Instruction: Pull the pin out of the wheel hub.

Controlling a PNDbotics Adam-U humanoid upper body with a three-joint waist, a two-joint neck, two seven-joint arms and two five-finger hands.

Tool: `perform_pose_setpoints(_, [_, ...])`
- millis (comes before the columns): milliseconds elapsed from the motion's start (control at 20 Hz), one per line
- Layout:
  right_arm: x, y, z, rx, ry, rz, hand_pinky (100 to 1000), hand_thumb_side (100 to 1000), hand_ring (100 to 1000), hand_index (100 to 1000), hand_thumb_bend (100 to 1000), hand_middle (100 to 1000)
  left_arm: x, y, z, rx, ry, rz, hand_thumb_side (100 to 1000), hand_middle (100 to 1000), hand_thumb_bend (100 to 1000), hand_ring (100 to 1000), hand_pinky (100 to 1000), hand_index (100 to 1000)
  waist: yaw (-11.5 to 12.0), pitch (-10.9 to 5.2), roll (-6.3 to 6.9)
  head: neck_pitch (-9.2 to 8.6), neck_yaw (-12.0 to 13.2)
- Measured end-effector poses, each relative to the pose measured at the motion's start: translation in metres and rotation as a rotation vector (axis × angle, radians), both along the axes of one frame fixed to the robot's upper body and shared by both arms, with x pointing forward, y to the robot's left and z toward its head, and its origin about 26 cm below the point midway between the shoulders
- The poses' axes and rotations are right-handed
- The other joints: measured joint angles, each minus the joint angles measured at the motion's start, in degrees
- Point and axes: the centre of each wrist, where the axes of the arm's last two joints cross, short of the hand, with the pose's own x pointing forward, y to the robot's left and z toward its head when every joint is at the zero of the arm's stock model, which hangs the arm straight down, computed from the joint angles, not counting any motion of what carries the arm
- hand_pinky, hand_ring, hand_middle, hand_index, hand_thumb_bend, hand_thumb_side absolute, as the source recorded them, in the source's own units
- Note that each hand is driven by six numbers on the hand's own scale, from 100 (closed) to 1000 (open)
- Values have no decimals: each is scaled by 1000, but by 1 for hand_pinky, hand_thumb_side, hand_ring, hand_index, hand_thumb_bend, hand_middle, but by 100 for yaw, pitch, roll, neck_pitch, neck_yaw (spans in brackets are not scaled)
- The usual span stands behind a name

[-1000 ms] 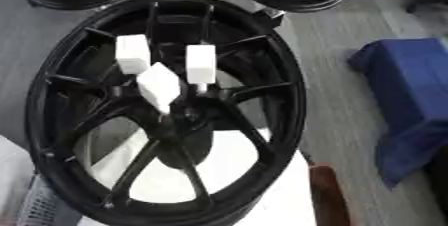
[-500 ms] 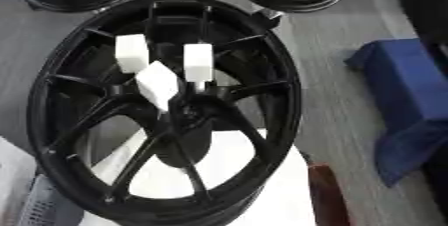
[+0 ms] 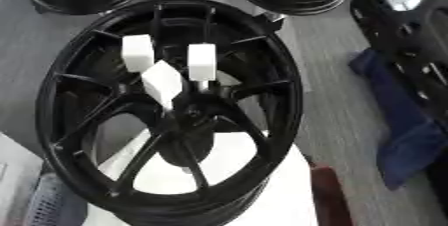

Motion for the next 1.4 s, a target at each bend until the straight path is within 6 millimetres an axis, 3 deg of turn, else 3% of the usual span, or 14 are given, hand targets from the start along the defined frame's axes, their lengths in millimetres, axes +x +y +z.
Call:
perform_pose_setpoints(400, [-13,10,0,-84,-65,-10,890,505,783,827,100,769,-3,5,-3,-1,4,40,811,578,100,663,615,750,-46,-3,-6,31,168])
perform_pose_setpoints(1050, [-20,23,-18,-212,-89,-25,894,626,793,835,100,775,-6,8,-9,-1,29,51,826,578,100,663,613,750,-128,-19,-26,53,389])
perform_pose_setpoints(1400, [-20,23,-24,-258,-130,-73,882,577,811,847,100,787,-6,10,-10,-3,34,60,832,578,100,662,613,750,-147,-18,-56,106,464])
